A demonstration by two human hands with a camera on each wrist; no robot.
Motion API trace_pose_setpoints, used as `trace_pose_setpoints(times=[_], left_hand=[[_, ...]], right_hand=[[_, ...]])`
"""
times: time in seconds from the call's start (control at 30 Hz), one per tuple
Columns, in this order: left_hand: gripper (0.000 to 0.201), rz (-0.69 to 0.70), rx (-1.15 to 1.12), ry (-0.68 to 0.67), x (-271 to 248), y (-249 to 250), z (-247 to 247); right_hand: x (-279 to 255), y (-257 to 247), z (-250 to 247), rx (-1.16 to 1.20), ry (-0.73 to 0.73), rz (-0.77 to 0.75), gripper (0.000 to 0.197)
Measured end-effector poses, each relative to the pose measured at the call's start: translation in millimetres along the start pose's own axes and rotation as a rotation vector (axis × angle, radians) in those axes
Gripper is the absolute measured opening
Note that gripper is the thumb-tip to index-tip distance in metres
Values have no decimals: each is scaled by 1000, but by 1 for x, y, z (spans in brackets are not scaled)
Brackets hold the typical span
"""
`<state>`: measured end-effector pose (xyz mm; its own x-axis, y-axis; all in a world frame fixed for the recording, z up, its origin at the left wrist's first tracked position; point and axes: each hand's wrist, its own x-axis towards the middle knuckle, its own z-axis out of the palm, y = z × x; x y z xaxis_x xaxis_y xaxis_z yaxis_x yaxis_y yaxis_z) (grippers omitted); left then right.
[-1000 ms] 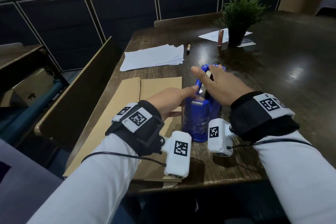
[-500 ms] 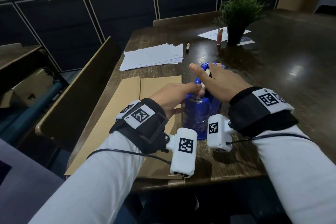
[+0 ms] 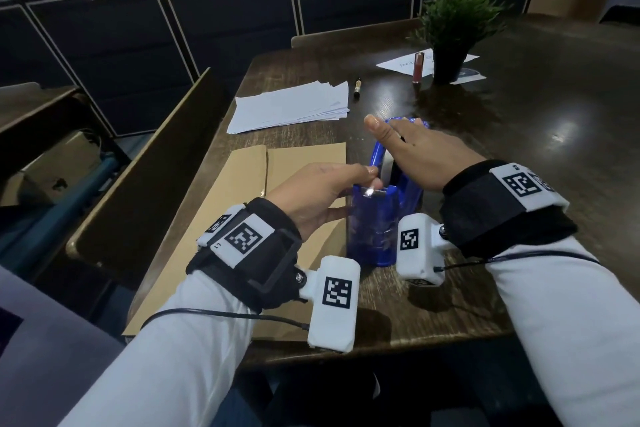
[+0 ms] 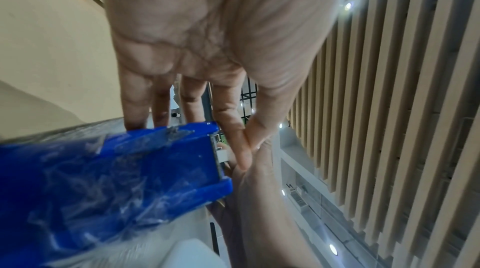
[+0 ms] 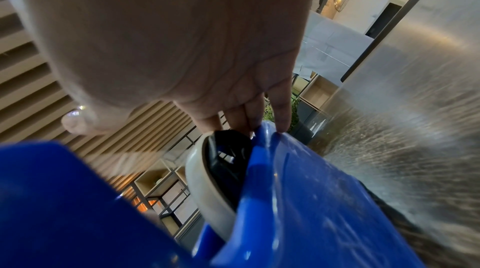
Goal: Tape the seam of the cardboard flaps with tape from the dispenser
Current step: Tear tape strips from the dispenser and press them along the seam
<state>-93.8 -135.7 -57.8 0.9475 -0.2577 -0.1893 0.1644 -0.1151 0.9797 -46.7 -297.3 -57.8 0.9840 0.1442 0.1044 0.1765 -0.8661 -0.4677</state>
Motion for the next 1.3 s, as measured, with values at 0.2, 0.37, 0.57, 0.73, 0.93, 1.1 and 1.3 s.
trace_pose_setpoints(times=[0.2, 0.37, 0.57, 0.73, 0.93, 1.1, 1.3], left_hand=[[38, 19, 14, -4, -7, -7, -1], [30, 22, 10, 13, -10, -14, 2], [27, 38, 69, -14, -16, -15, 4], [32, 64, 76, 40, -17, -19, 5], [27, 81, 71, 27, -13, -25, 2], [25, 132, 67, 9, -12, -27, 2], [25, 158, 90, 37, -9, -31, 2]], right_hand=[[0, 4, 3, 11, 4, -43, 99], [1, 4, 3, 18, 4, -39, 89], [1, 3, 3, 21, 2, -41, 91], [-1, 1, 1, 10, -1, -33, 83], [-1, 1, 1, 10, -8, -34, 84], [0, 1, 1, 26, -3, -35, 88], [-1, 0, 2, 12, -6, -29, 84]])
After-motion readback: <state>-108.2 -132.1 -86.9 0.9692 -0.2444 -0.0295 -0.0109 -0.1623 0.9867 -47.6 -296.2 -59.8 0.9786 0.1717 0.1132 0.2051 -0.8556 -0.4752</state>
